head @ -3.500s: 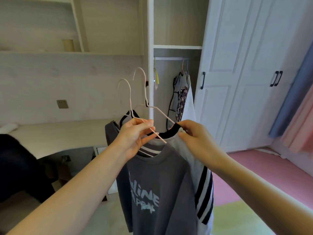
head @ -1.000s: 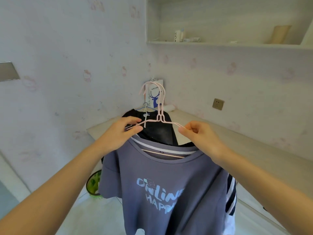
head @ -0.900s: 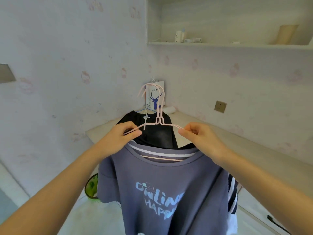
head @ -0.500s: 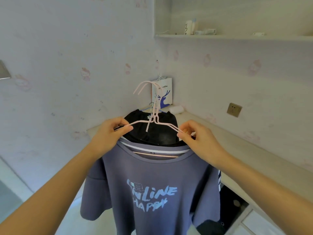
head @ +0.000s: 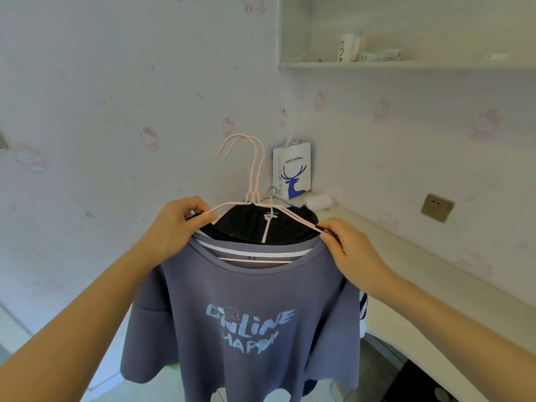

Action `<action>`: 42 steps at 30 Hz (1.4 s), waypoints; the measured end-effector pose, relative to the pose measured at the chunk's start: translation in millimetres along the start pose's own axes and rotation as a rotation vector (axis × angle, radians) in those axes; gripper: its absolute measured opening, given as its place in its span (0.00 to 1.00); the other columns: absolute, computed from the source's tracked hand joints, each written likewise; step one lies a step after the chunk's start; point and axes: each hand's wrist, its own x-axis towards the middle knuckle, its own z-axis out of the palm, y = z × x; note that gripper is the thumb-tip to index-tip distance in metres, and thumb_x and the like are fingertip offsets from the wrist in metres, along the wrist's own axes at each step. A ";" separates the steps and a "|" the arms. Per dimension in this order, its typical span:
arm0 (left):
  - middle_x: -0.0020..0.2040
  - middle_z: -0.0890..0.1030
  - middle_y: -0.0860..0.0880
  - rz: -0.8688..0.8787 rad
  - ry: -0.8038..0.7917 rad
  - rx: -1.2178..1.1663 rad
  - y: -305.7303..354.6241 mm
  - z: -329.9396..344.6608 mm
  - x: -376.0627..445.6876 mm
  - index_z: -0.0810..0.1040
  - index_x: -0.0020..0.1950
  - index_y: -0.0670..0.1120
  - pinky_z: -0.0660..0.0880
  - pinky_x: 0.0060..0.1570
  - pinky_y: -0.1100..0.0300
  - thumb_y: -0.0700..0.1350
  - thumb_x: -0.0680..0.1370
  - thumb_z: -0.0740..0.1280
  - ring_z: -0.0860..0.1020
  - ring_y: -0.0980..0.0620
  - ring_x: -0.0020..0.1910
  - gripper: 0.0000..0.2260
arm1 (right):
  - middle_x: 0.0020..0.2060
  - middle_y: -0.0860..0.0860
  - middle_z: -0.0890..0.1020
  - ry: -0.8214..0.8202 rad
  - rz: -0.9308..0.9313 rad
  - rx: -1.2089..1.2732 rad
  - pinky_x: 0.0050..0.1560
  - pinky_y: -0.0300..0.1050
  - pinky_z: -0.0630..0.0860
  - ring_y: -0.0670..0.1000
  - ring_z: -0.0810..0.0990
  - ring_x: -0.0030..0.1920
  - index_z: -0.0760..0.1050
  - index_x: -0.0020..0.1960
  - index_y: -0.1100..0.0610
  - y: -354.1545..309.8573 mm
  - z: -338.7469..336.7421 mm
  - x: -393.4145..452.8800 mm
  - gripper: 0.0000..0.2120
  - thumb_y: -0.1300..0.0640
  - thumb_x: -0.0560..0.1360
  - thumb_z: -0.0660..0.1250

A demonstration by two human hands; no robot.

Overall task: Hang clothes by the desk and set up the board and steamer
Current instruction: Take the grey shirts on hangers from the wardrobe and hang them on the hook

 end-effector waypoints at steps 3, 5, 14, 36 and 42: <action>0.27 0.71 0.53 0.011 -0.044 0.037 -15.9 -2.3 36.4 0.79 0.40 0.48 0.65 0.34 0.65 0.47 0.77 0.68 0.65 0.54 0.30 0.07 | 0.49 0.48 0.76 0.058 0.016 -0.022 0.50 0.35 0.67 0.46 0.73 0.48 0.74 0.60 0.55 7.7 15.5 34.0 0.11 0.58 0.82 0.57; 0.30 0.71 0.46 0.031 -0.064 0.052 -28.2 -2.4 62.3 0.79 0.39 0.50 0.65 0.35 0.61 0.48 0.77 0.68 0.65 0.52 0.31 0.07 | 0.50 0.49 0.75 0.095 0.036 -0.046 0.51 0.37 0.67 0.47 0.73 0.49 0.74 0.60 0.56 12.2 24.3 58.9 0.11 0.58 0.82 0.56; 0.42 0.82 0.53 0.044 -0.119 0.101 -118.1 0.7 155.6 0.80 0.46 0.56 0.74 0.45 0.57 0.51 0.77 0.68 0.79 0.50 0.43 0.02 | 0.49 0.49 0.78 0.252 0.139 -0.080 0.49 0.42 0.69 0.48 0.73 0.47 0.75 0.56 0.54 40.8 41.8 148.9 0.09 0.59 0.81 0.57; 0.54 0.78 0.52 0.017 0.089 0.124 -194.6 73.5 339.0 0.79 0.56 0.49 0.70 0.54 0.57 0.46 0.80 0.64 0.75 0.51 0.53 0.07 | 0.52 0.54 0.77 0.268 0.120 -0.233 0.53 0.51 0.74 0.54 0.75 0.52 0.75 0.58 0.56 151.0 79.4 337.0 0.11 0.57 0.82 0.56; 0.53 0.77 0.51 -0.025 0.045 0.134 -214.9 108.4 416.5 0.80 0.56 0.49 0.69 0.54 0.56 0.45 0.79 0.65 0.73 0.51 0.51 0.07 | 0.53 0.54 0.77 0.237 0.184 -0.202 0.52 0.54 0.74 0.55 0.74 0.52 0.74 0.59 0.56 208.9 97.2 409.5 0.11 0.56 0.82 0.55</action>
